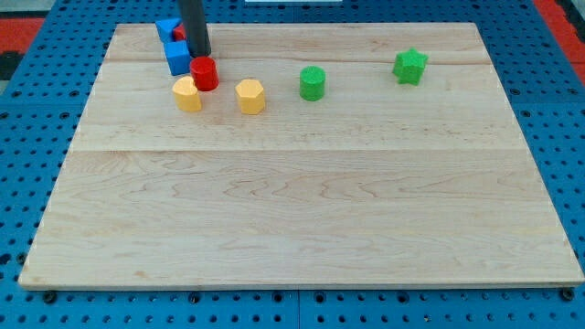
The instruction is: Move red blocks to form a diagonal line with the yellow heart
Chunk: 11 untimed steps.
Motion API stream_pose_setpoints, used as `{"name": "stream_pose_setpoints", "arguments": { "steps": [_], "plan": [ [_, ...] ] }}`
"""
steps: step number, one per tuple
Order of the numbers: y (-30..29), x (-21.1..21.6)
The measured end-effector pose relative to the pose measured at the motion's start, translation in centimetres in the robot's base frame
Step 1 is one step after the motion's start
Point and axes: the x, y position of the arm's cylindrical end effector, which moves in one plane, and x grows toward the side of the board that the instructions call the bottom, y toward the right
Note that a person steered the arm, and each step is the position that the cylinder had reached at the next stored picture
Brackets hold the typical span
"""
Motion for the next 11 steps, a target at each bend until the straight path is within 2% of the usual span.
{"name": "stream_pose_setpoints", "arguments": {
  "steps": [2,3,4,5,6,7,8,9,11],
  "plan": [
    [-0.3,1.8],
    [-3.8,1.8],
    [-3.3,1.8],
    [2.0,1.8],
    [4.0,3.0],
    [2.7,6.7],
    [0.7,8.1],
    [-1.8,7.3],
    [0.5,1.6]
  ]
}}
